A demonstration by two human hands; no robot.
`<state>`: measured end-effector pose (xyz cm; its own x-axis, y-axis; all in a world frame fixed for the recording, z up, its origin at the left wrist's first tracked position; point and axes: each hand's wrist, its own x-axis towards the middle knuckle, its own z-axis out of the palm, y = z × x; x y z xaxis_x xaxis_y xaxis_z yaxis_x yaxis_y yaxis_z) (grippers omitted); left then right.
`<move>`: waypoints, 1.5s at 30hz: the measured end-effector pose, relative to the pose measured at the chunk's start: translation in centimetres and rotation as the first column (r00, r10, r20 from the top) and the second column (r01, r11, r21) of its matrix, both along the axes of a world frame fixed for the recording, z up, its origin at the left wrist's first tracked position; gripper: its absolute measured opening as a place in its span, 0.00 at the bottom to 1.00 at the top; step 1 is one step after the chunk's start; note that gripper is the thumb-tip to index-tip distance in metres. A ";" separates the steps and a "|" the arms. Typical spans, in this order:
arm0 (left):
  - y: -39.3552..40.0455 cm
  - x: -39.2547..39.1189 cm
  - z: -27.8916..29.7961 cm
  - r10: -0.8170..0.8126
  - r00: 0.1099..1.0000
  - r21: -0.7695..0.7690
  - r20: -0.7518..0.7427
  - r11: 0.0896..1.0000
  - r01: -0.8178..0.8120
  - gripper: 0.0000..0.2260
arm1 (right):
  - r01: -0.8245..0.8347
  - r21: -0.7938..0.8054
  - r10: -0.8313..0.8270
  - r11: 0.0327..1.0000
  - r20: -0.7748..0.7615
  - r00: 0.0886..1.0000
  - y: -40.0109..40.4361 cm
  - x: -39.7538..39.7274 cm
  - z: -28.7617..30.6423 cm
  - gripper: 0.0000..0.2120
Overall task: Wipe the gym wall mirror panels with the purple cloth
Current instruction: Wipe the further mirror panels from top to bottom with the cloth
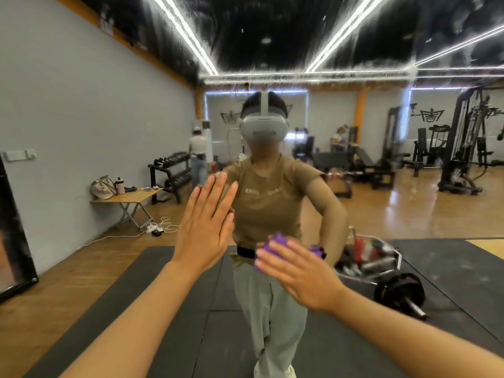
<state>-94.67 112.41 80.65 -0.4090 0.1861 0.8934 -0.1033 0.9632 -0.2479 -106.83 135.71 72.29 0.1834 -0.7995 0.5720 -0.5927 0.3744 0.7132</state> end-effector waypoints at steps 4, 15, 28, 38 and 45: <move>-1.8 0.0 -0.2 0.045 0.999 -0.113 0.002 0.993 -0.044 0.25 | 0.083 0.058 -0.082 0.995 -0.015 0.996 0.1 -0.1 -3.4 0.36; -2.6 -0.6 -0.4 0.003 0.999 -0.153 -0.051 0.988 -0.011 0.25 | -0.062 -0.477 0.103 0.877 0.061 0.993 -2.3 0.3 17.2 0.24; -3.5 -0.7 -0.6 -0.112 0.992 -0.166 -0.065 0.981 0.099 0.24 | 0.006 -0.213 0.011 0.977 0.078 0.997 -3.9 1.5 -1.0 0.36; -3.3 -0.1 -0.4 -0.118 0.992 -0.148 -0.036 0.983 0.111 0.24 | -0.017 -0.074 0.015 0.997 -0.037 0.999 -1.5 0.3 4.0 0.32; -3.3 0.9 -0.2 -0.125 0.992 -0.087 -0.030 0.989 0.122 0.25 | -0.012 -0.570 0.077 0.821 0.090 0.993 -1.9 0.1 17.9 0.24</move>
<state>-93.72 109.10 80.44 -0.3465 0.3084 0.8859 0.0048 0.9450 -0.3271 -106.73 133.76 90.19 0.1245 -0.3190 0.9395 -0.6772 0.6648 0.3155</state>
